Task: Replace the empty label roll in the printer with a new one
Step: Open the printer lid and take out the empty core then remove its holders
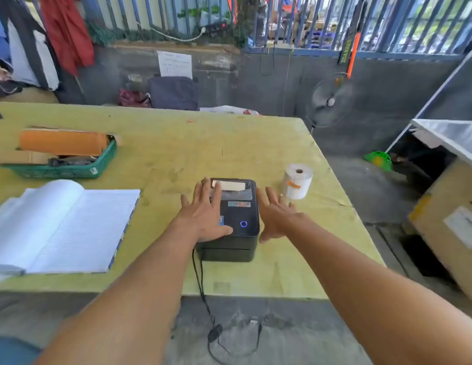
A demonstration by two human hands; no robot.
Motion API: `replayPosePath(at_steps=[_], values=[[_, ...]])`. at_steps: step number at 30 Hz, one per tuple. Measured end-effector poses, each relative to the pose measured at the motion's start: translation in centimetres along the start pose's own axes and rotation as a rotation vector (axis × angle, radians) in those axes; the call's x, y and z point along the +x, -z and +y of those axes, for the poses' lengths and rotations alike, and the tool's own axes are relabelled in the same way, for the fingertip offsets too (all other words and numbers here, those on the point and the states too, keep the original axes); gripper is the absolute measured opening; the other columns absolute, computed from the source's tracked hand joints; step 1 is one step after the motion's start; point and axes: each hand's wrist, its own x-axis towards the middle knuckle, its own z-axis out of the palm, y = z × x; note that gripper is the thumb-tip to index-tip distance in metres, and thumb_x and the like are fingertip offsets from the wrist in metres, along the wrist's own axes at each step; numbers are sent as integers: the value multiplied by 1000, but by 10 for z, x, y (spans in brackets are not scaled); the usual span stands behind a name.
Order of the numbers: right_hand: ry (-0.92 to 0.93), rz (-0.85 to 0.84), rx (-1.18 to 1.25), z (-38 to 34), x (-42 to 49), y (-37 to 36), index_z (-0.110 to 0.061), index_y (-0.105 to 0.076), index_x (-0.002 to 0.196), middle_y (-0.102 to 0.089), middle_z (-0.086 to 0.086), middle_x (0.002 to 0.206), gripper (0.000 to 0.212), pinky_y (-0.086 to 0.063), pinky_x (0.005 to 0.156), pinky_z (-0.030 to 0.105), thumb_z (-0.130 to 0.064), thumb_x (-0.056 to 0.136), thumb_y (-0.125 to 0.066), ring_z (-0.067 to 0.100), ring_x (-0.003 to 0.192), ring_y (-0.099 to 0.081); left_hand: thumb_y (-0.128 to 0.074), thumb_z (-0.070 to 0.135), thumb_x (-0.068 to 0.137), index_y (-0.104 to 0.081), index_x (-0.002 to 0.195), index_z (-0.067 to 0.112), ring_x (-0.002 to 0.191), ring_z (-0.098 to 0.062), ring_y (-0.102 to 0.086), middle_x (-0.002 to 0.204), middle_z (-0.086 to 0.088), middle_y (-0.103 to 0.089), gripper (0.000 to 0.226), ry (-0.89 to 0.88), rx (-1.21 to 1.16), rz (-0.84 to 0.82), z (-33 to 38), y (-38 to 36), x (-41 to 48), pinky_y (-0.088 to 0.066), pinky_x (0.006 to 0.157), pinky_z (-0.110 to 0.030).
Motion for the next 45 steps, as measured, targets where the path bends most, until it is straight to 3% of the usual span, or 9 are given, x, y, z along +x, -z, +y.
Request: replayPosePath(at_steps=[5,10,14,16,19,32,37,41,45], values=[[20,-104,263,-12,14,-47,-19,18,155,-21,22,155,126,-41,105,52,-30,80,-81,44,131,-42,-60,63,84,31,147,12,146,-45,15,153,-23,38,122,152,-47,-215,-17,-41,-6,-12,115,-66],[-5,21,481,-16,29,-75,-34,22,153,-49,22,123,116,-51,87,45,-34,87,-73,41,104,-57,-52,60,91,32,147,23,148,-42,3,159,-21,27,107,216,-286,-182,-18,-64,-6,-23,114,-60],[-18,117,543,-16,30,-92,-43,21,151,-52,19,106,119,-51,84,44,-36,84,-76,39,92,-57,-49,62,91,28,149,25,144,-42,-16,160,-20,11,103,186,-351,-142,-24,-72,-5,-31,110,-56],[-27,147,600,-17,29,-95,-46,19,151,-47,15,100,119,-50,84,42,-36,82,-78,36,85,-54,-48,63,90,27,150,23,131,-40,-34,154,-18,-7,104,169,-353,-115,-24,-74,-4,-40,104,-54],[-40,169,645,-19,29,-98,-50,18,150,-44,13,97,120,-49,79,38,-36,81,-79,34,79,-52,-47,65,90,26,150,22,118,-35,-43,143,-16,-21,104,152,-344,-95,-24,-76,-4,-45,95,-49],[-32,164,533,-13,33,-91,-49,14,149,-60,21,113,122,-51,88,45,-45,73,-82,40,96,-60,-47,64,91,26,150,19,112,-33,-47,138,-19,-27,104,144,-351,-56,-24,-74,-5,-47,93,-46],[-4,150,630,-7,33,-76,-47,0,150,-61,9,130,119,-49,88,40,-45,67,-86,36,104,-60,-48,62,92,24,151,19,117,-34,-46,142,-21,-24,103,102,-392,-89,-29,-59,3,-45,98,-46],[13,151,750,7,38,-50,-35,-12,151,-57,-3,126,120,-46,86,36,-54,58,-86,28,111,-59,-49,66,89,13,155,23,126,-41,-46,153,-23,-18,100,92,-406,-109,-36,-30,17,-43,102,-49],[-44,208,803,17,51,-12,-22,-35,146,-58,-4,124,114,-49,85,35,-74,56,-79,20,109,-59,-55,71,82,-8,154,28,119,-36,-53,144,-18,-40,96,89,-558,-24,-46,11,45,-48,99,-49]])
